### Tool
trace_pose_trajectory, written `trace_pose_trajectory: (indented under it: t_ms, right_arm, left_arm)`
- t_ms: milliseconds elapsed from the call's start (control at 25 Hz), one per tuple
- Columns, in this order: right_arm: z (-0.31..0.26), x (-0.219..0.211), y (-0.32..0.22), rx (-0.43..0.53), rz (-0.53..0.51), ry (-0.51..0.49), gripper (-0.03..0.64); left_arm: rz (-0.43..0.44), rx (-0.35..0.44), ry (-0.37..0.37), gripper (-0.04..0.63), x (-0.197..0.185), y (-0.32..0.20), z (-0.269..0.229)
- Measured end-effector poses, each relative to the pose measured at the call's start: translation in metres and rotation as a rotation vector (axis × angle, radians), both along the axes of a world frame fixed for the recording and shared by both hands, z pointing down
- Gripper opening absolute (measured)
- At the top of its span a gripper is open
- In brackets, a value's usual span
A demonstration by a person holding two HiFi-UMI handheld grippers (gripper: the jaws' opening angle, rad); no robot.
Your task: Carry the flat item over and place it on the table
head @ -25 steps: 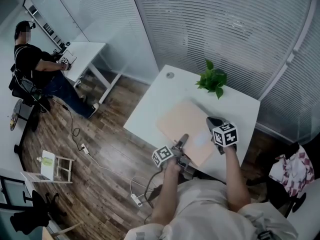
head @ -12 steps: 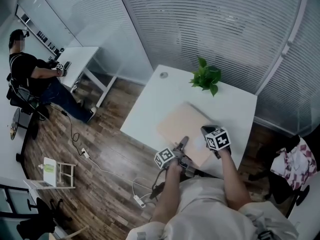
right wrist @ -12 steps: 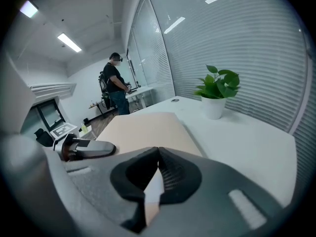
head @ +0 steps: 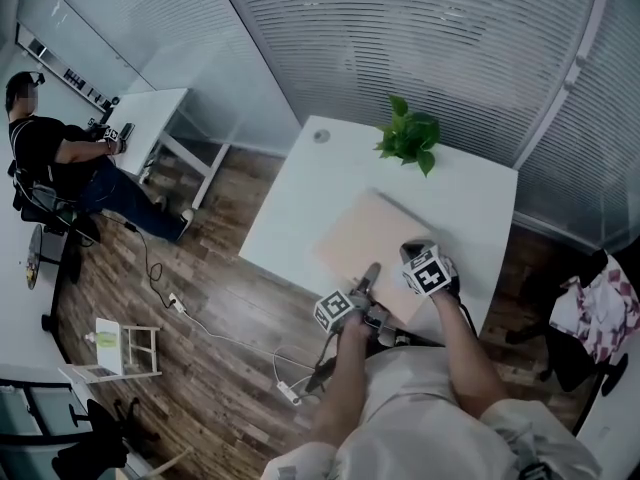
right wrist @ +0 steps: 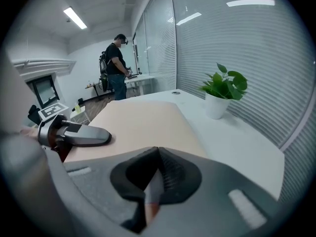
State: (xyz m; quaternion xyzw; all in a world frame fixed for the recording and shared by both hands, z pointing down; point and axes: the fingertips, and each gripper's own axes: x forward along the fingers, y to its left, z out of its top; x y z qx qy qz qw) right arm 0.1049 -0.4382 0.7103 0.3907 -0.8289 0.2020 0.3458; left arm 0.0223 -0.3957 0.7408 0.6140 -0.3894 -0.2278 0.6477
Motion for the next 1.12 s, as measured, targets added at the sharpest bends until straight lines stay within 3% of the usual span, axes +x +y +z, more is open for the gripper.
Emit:
trace_pose_trajectory:
  t_ms: [280,520,840,1120]
  right_arm:
    - [0.001,-0.001,-0.007,0.007,0.004,-0.01,0.002]
    - [0.006,0.0,-0.013,-0.023,0.035,-0.03,0.002]
    - [0.011,-0.003,-0.011,-0.021,0.035,-0.02,0.002]
    - [0.013,-0.003,-0.01,-0.003,0.031,-0.011,0.002]
  left_arm:
    - [0.001,-0.015,-0.01,0.33,-0.003,-0.005,-0.006]
    - [-0.084,-0.045,-0.046,0.331,-0.024,-0.003,-0.002]
    - [-0.048,-0.118,-0.122,0.341,-0.037,0.011,0.014]
    - [-0.01,-0.132,-0.16,0.342,-0.036,0.015,0.015]
